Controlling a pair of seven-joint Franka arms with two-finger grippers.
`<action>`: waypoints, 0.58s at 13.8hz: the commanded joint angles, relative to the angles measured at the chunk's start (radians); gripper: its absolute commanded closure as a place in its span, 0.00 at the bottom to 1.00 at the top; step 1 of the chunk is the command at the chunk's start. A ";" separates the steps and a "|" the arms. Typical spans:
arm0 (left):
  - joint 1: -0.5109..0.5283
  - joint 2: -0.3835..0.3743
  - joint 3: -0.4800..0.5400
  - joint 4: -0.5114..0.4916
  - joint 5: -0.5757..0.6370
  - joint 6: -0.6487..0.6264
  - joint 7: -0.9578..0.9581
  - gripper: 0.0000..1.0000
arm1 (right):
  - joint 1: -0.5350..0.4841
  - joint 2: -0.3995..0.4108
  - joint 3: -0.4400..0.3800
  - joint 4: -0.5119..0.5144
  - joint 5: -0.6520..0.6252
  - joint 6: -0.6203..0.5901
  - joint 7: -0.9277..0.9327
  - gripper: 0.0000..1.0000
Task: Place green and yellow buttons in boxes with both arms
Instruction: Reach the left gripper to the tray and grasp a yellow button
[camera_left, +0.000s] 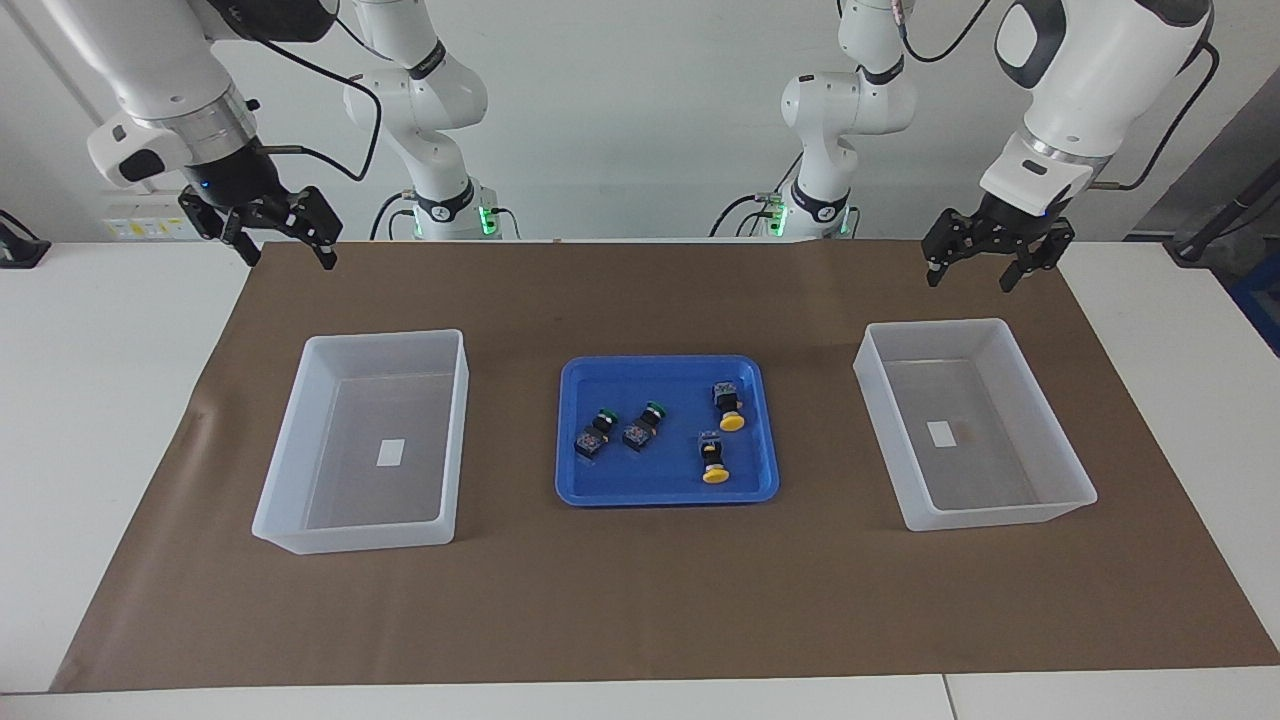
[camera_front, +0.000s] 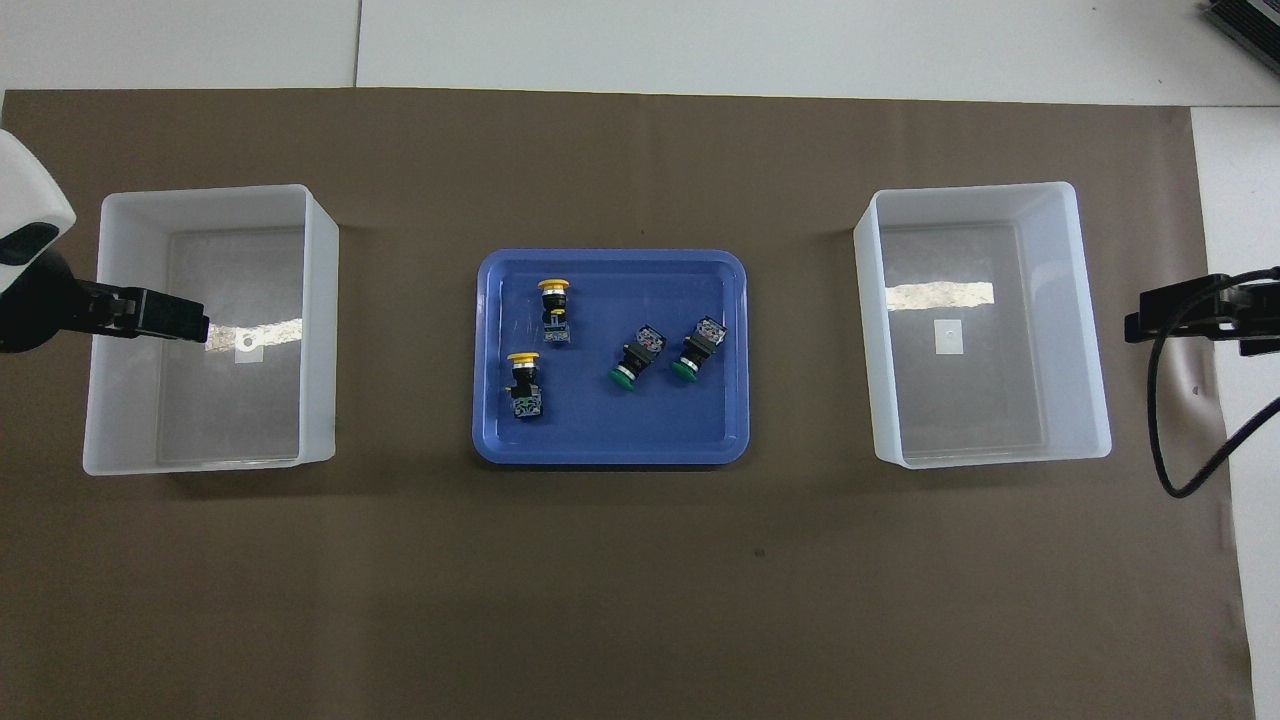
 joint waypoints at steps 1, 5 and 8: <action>-0.086 -0.038 0.007 -0.118 0.020 0.131 -0.091 0.00 | -0.011 -0.016 0.009 -0.012 -0.001 -0.011 -0.015 0.00; -0.191 -0.014 0.005 -0.259 0.020 0.349 -0.195 0.00 | -0.011 -0.016 0.009 -0.012 0.001 -0.013 -0.015 0.00; -0.277 0.078 0.005 -0.314 0.020 0.505 -0.301 0.00 | -0.011 -0.016 0.009 -0.012 0.001 -0.013 -0.016 0.00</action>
